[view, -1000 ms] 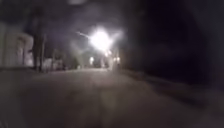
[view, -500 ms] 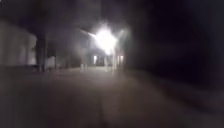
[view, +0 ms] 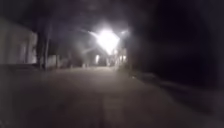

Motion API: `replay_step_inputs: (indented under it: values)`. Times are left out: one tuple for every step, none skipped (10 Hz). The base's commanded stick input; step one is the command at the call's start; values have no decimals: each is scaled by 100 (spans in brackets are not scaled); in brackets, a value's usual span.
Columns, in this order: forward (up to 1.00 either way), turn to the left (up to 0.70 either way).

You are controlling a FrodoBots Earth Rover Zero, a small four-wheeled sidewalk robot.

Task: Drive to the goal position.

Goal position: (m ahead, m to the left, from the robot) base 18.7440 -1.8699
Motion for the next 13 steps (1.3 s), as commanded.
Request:
replay_step_inputs:
  values:
    - [70,0]
    - [70,0]
    - [70,-9]
    - [70,-35]
    - [70,-35]
    - [70,-35]
    - [70,-21]
    - [70,-6]
    - [70,0]
    - [70,0]
    - [70,0]
    - [70,0]
    - [70,0]
